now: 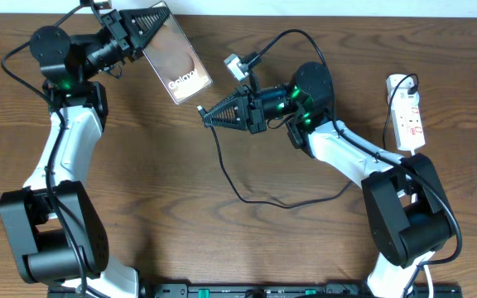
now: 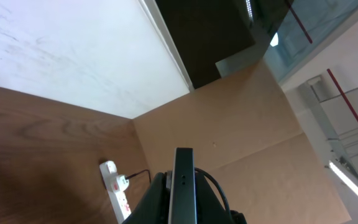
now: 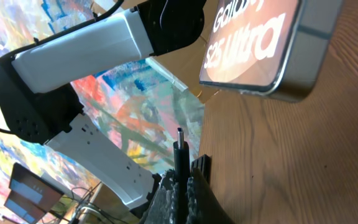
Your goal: Plug charger to phone and switch on socket
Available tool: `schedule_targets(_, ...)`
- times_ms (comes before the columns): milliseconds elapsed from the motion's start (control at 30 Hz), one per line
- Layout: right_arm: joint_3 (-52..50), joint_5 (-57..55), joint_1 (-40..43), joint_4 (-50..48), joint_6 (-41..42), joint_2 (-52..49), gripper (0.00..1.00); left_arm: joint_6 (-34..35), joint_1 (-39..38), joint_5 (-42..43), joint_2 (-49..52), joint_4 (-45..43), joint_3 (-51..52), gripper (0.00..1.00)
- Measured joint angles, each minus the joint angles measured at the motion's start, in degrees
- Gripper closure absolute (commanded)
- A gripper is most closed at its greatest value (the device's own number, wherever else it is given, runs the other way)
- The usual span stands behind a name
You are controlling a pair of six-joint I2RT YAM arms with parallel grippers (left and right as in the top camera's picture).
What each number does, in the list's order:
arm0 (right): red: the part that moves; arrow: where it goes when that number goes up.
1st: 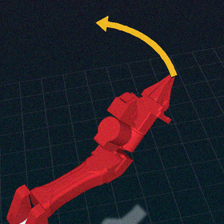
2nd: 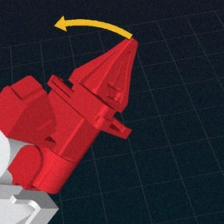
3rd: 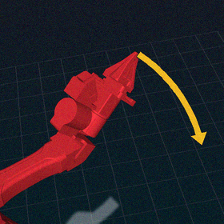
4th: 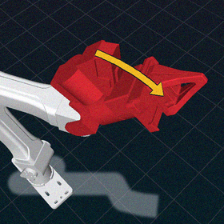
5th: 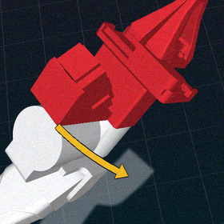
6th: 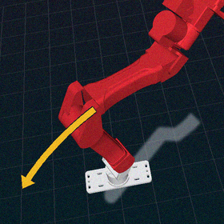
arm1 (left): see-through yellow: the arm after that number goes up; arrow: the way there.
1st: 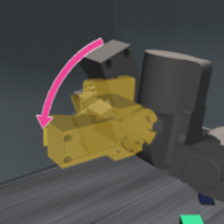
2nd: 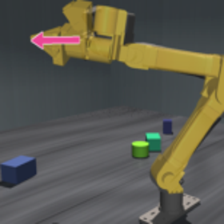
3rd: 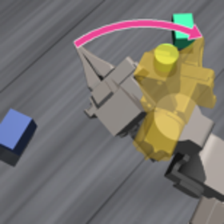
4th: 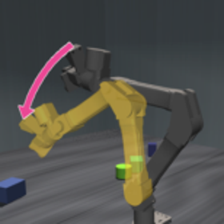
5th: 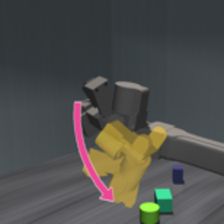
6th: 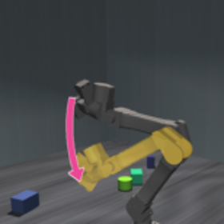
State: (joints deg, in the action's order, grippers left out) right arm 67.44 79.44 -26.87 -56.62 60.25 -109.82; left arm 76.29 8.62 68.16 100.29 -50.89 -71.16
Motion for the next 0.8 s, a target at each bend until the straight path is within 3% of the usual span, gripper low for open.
schedule_targets(800,0.0,-4.5,0.0,-0.1,4.1,0.0,0.99,0.7,0.0,2.5,0.0,0.0,0.0,0.92)
